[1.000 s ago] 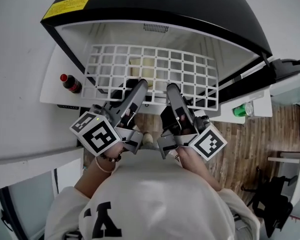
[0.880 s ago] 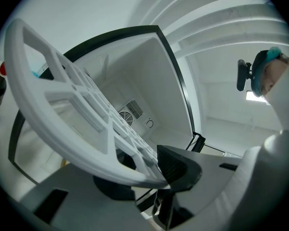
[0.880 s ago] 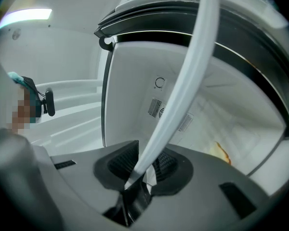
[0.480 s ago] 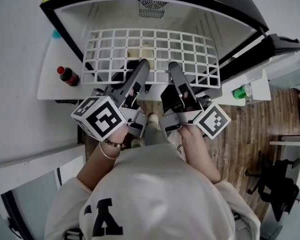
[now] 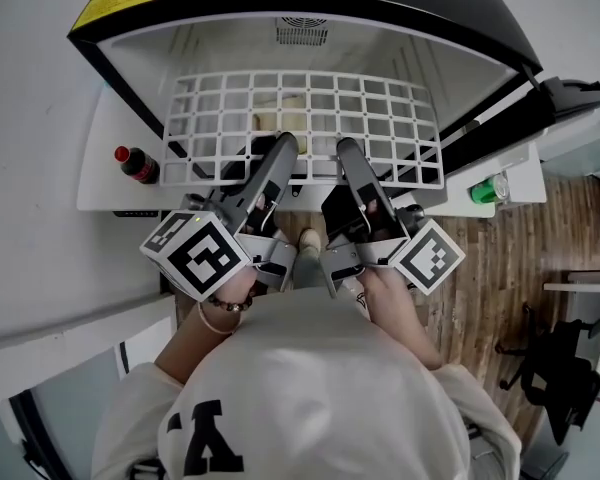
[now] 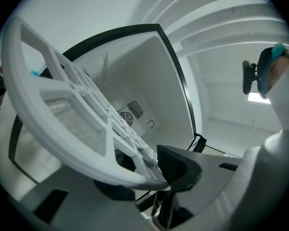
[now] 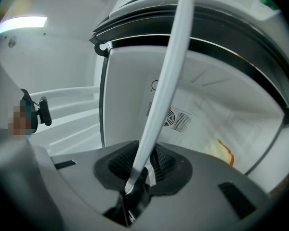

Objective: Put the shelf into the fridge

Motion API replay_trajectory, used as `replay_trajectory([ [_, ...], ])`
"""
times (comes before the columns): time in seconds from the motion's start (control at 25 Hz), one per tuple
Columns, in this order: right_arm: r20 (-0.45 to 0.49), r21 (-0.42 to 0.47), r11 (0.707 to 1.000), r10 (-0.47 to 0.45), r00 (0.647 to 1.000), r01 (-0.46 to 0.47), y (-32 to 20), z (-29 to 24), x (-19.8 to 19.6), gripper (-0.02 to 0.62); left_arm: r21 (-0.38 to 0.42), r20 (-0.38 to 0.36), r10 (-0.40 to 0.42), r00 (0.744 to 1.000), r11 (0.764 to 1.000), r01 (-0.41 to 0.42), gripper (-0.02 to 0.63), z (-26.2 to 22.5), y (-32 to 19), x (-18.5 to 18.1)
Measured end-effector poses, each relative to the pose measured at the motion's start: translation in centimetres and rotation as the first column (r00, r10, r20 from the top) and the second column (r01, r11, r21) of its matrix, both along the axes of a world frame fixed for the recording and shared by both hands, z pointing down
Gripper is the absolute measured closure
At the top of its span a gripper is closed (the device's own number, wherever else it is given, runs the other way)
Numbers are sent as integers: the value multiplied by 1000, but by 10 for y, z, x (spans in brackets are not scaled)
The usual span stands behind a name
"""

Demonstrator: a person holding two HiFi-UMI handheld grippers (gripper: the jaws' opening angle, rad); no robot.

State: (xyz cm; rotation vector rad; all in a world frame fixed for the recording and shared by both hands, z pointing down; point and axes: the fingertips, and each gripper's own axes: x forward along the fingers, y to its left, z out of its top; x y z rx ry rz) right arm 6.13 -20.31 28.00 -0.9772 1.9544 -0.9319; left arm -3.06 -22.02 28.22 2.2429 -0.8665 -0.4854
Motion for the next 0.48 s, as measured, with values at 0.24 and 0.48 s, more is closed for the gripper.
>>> replay_trajectory([
  [0.24, 11, -6, 1000, 7, 1000, -7, -3, -3, 1, 515, -7, 5, 12, 1000, 1000, -12, 472, -2, -3, 2],
  [0.48, 37, -8, 1000, 11, 999, -11, -9, -3, 4, 515, -8, 3, 19, 1000, 1000, -19, 471, -3, -9, 5],
])
